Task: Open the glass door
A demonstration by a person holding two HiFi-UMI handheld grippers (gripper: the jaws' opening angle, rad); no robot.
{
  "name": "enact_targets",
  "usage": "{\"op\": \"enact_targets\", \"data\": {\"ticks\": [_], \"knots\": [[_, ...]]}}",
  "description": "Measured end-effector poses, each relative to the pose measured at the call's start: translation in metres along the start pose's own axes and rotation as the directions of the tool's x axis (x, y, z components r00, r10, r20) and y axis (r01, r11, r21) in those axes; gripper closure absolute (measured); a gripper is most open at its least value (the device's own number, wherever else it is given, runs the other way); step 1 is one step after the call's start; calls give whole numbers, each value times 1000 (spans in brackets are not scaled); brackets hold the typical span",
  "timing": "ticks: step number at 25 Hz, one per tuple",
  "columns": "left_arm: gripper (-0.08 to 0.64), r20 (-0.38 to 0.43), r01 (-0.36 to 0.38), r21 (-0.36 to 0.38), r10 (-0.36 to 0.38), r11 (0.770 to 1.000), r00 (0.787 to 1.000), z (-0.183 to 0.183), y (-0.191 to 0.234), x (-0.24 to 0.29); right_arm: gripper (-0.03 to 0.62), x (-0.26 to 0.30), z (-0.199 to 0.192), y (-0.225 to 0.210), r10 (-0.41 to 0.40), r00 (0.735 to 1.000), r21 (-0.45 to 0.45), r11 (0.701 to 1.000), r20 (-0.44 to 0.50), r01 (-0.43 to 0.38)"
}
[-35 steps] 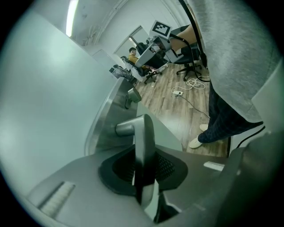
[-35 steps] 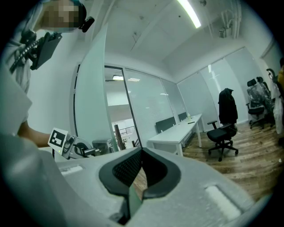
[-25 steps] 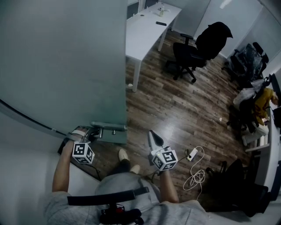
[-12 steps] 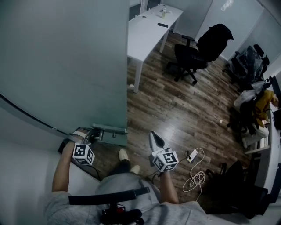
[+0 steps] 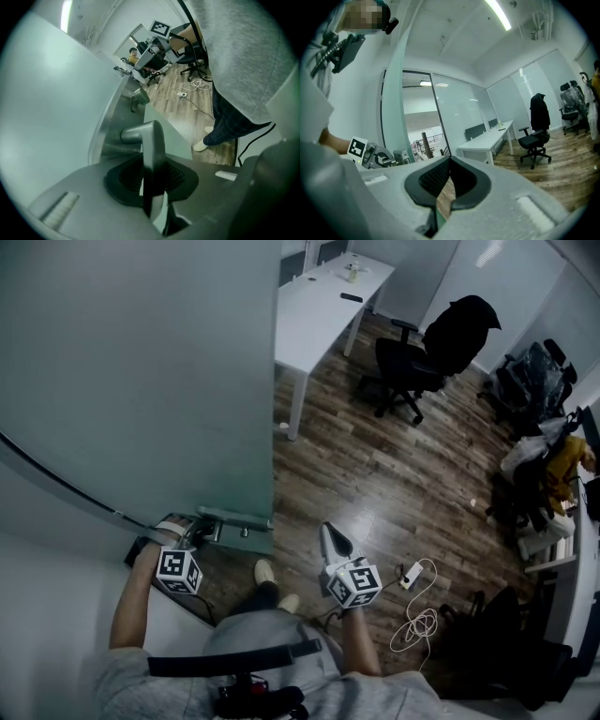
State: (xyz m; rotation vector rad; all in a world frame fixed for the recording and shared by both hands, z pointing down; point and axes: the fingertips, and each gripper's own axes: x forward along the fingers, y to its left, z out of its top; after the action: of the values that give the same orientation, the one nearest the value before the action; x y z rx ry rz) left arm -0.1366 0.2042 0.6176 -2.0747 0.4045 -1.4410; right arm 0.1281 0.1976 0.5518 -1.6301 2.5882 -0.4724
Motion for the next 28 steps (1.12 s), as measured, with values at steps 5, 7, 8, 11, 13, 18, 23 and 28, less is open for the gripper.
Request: {"op": "enact_targets", "data": {"ticks": [5,7,8,11,13,18,23,28], "knots": [[494,-8,9,4,-9,1000,1000,-2,-1,2,591,2,-3,1,0,1000,2,1000,-3,0],[492,-24,9,12,-8,1000,1000,-4,1,1,591,4,-1,2,1,1000,1,1000,-2,-1],[489,-36,9,16,-8,1000,999,-5,2,1,589,4,0,2,2,1000,0,1000,-1,-2],[480,-63,11,34,-9,999,998,-5,2,1,591,4,0,1,1,1000,-1,1000,1,-1],[477,-65,9,39,-7,999,998,-5,2,-2,591,3,0,2,3,1000,-3,1000,1,-3],[439,-56,3,-17,-4,1000,998,-6,4,-13,591,5,0,6,9,1000,-6,1000,0,-9],[411,-11,-14,-107,13,994,1000,-3,7,-33,591,5,-1,9,16,1000,-9,1000,0,-16],[387,63,-41,-255,59,966,996,0,18,-58,591,4,1,11,20,1000,-9,1000,0,-20]]}}
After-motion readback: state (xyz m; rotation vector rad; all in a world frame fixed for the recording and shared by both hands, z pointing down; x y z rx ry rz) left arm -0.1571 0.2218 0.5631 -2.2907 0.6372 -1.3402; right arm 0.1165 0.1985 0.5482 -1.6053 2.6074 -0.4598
